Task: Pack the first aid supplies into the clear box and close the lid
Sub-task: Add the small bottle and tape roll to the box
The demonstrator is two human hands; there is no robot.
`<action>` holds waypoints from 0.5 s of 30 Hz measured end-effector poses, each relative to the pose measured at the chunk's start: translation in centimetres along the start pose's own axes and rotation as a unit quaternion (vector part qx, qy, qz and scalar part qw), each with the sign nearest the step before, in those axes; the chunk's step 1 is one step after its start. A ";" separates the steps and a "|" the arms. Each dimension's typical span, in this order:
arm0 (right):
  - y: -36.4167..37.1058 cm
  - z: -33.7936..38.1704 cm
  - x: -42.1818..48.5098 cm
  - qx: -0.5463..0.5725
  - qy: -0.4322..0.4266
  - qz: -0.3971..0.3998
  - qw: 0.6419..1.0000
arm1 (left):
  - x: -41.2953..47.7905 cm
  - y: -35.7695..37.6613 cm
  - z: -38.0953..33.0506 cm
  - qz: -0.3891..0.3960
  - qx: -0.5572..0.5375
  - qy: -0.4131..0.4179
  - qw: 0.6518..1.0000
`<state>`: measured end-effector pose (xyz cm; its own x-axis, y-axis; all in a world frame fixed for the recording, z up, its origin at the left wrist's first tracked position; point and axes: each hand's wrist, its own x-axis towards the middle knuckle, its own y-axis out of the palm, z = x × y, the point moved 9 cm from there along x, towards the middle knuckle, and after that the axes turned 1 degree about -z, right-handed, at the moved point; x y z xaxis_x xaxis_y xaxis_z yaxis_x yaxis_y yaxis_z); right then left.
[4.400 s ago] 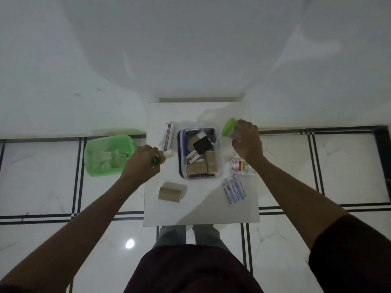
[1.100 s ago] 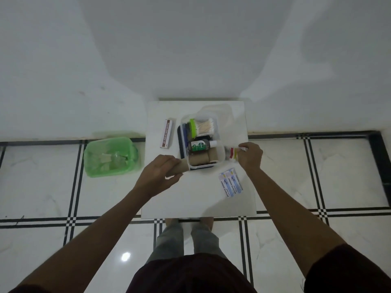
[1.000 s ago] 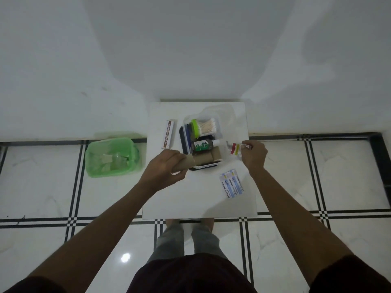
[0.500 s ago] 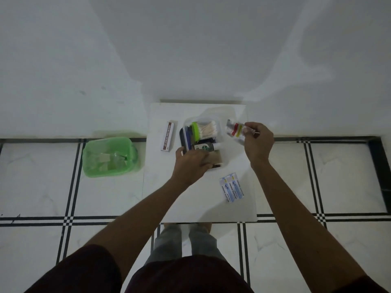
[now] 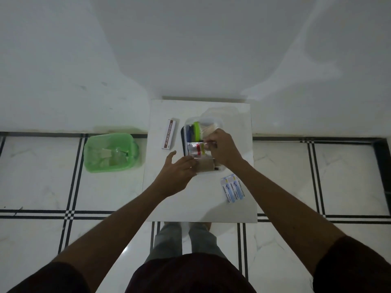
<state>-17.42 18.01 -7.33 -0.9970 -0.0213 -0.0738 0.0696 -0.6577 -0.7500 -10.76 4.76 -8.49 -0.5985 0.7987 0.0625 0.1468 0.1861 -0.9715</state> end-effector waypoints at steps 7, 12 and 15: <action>2.3 2.2 -2.2 -0.171 -0.088 0.017 0.981 | -1.9 -1.0 2.0 -0.033 -0.029 -0.018 0.999; 1.2 2.6 -3.8 -0.149 -0.095 -0.050 0.983 | -2.1 -2.4 2.3 -0.099 -0.087 -0.042 0.990; -1.6 1.5 -4.4 -0.067 -0.023 -0.140 0.988 | -1.9 -3.8 4.2 -0.178 -0.141 -0.129 0.965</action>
<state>-13.19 18.03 -4.80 -0.9782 0.1111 0.1756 -0.2077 -0.5366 -0.8179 -13.49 0.18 -5.83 -0.8214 0.4928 0.2872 0.0818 0.6002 -0.7957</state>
